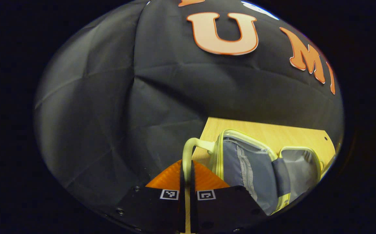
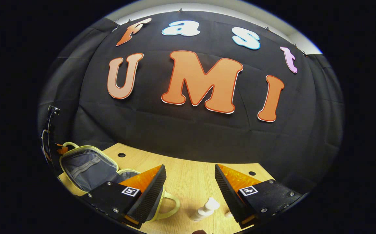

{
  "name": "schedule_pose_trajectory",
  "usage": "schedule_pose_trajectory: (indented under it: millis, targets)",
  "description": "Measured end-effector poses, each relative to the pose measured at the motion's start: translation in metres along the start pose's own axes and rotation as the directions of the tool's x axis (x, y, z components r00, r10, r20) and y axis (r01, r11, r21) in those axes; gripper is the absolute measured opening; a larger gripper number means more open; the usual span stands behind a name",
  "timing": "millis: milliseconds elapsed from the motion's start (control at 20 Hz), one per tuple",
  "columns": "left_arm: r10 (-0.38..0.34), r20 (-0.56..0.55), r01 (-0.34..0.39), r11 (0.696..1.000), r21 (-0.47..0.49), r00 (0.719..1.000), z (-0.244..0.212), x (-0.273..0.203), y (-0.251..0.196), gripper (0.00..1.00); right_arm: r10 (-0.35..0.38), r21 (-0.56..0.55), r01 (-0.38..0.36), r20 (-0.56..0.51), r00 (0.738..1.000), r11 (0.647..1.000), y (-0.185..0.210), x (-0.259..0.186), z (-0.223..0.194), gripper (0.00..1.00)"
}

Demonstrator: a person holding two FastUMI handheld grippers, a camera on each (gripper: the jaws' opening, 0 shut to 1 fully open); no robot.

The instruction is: First open the suitcase, pack the skin care products into it, and then close the suitcase.

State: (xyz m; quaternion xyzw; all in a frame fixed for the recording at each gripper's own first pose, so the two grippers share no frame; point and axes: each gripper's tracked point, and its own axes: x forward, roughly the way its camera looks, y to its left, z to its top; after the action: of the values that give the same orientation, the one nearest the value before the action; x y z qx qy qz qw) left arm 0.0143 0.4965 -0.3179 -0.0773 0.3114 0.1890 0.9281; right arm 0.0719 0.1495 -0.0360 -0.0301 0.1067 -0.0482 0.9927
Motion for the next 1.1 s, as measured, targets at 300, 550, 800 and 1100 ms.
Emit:
schedule_pose_trajectory:
  millis: [300, 550, 800, 1100]
  targets:
    - [0.058, -0.133, -0.059, 0.998, -0.003, 0.989, -0.051, 0.026, 0.023, 0.18, -0.022, 0.005, 0.022, -0.011, 1.0, 1.0, -0.006, -0.005, -0.004, 0.95]
    - [0.106, -0.056, -0.105, 0.994, 0.02, 0.993, -0.03, 0.02, 0.006, 0.45, -0.035, 0.012, 0.035, -0.025, 0.999, 0.999, -0.019, -0.007, -0.01, 0.95]
    - [0.122, 0.108, -0.129, 0.99, 0.058, 0.987, 0.025, -0.014, -0.029, 0.81, -0.022, 0.023, 0.022, -0.029, 0.999, 0.999, -0.037, -0.004, -0.019, 0.95]
    - [0.031, 0.299, -0.083, 0.984, 0.16, 0.954, 0.096, -0.083, -0.115, 0.98, 0.007, 0.038, -0.007, -0.007, 1.0, 0.999, -0.067, -0.01, -0.025, 0.96]
